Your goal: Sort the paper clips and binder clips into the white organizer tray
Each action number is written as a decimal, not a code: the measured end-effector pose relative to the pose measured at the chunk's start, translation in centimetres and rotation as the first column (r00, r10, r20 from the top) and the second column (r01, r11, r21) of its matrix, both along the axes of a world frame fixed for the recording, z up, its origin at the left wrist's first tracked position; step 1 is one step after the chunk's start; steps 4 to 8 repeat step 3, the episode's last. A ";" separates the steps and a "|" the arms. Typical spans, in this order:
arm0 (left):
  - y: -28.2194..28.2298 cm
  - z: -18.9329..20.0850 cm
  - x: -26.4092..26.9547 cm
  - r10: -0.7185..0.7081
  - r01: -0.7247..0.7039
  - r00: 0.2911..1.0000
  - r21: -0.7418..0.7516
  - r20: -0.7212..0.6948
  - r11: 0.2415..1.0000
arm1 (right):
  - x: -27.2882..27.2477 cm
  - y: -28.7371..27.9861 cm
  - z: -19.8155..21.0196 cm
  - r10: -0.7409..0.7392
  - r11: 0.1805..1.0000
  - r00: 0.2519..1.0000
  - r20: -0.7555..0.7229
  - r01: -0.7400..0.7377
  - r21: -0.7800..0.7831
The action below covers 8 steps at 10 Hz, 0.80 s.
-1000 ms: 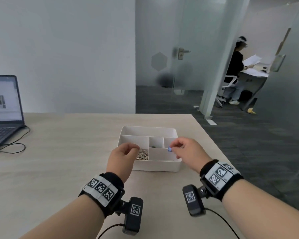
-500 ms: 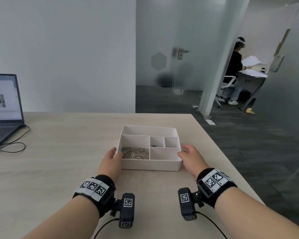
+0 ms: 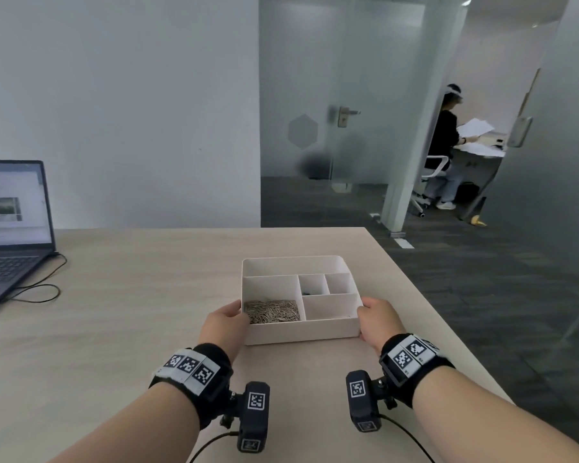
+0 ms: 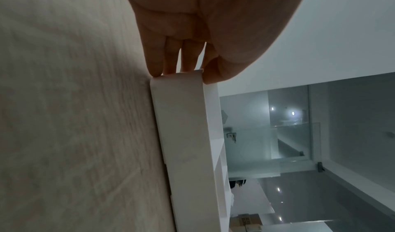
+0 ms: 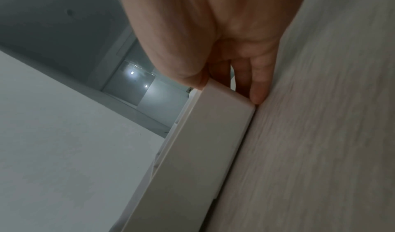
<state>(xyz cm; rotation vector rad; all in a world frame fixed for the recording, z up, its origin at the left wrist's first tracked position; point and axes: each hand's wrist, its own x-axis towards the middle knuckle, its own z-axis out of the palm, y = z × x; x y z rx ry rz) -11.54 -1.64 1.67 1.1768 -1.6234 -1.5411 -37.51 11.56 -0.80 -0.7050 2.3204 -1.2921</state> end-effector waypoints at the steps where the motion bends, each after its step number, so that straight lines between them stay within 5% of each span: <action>1: 0.3 0.1 0.1 -0.029 0.029 0.999 -0.004 -0.018 1.000 | -0.7 0.1 -0.5 0.035 0.999 0.999 0.010 -0.035 0.006; 3: 0.8 1.9 0.6 -0.034 0.044 0.997 -0.141 0.069 0.989 | 2.1 1.7 3.8 0.073 0.997 0.995 -0.070 -0.075 -0.021; 8: 0.8 1.9 0.6 -0.034 0.044 0.997 -0.141 0.069 0.989 | 2.1 1.7 3.8 0.073 0.997 0.995 -0.070 -0.075 -0.021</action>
